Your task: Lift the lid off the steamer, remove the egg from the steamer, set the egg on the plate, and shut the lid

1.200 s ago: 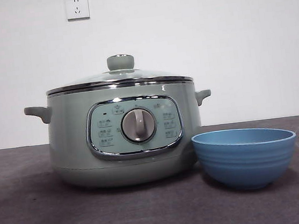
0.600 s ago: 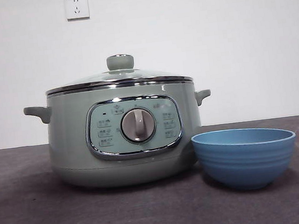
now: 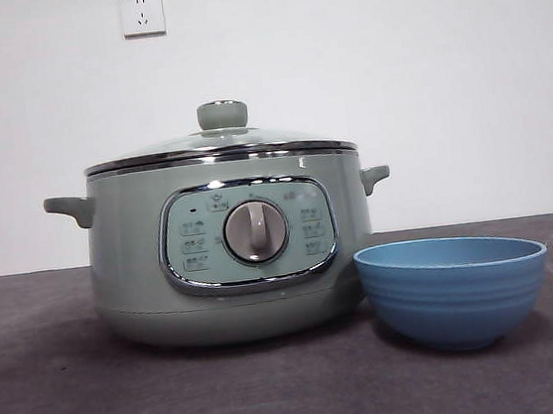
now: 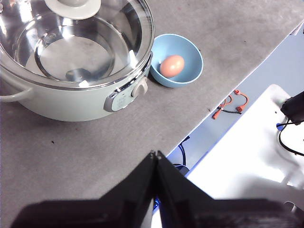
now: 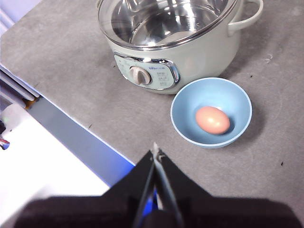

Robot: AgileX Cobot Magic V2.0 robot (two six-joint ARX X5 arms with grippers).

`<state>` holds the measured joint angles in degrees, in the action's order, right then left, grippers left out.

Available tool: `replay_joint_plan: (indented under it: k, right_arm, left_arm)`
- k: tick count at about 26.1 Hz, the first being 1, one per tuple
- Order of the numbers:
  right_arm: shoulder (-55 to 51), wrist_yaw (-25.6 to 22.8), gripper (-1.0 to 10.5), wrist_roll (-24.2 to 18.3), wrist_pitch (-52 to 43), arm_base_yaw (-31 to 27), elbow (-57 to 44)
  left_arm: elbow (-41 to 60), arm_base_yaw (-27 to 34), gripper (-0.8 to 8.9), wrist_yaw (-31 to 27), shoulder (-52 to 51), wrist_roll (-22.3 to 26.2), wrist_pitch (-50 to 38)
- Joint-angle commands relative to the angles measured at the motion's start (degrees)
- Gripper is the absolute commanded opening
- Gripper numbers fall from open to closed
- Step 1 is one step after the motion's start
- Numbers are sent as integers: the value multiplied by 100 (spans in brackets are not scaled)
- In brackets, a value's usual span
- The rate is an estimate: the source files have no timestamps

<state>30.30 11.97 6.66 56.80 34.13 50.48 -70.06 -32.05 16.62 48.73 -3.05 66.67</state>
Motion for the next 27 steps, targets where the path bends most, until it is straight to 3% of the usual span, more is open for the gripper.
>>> replay_joint_plan:
  k: [1, 5, 8, 11, 15, 23, 27]
  right_arm:
    - [7, -13, 2, 39, -33, 11, -44]
    - [7, -13, 2, 39, -33, 11, -44]
    - [7, -11, 2, 39, -31, 11, -44]
    - [7, -13, 2, 39, -31, 11, -44]
    - [7, -13, 2, 39, -31, 11, -44]
    - [7, -13, 2, 39, -28, 11, -44]
    - [7, -13, 2, 39, -31, 11, -44]
  left_arm:
    - [24, -9, -3, -273, -13, 243, -240]
    - [24, 17, -3, -496, -15, 181, -317]
    - [26, 55, -3, -896, -55, 734, -688]
    - [74, 348, -3, -1375, -258, 1038, -1698]
    - [509, 1241, -3, -1139, -706, 1316, -3493]
    - [2765, 2531, -3, -968, -1902, 1311, -6153]
    - [4120, 2723, -3, -1397, -2575, 1246, -6822]
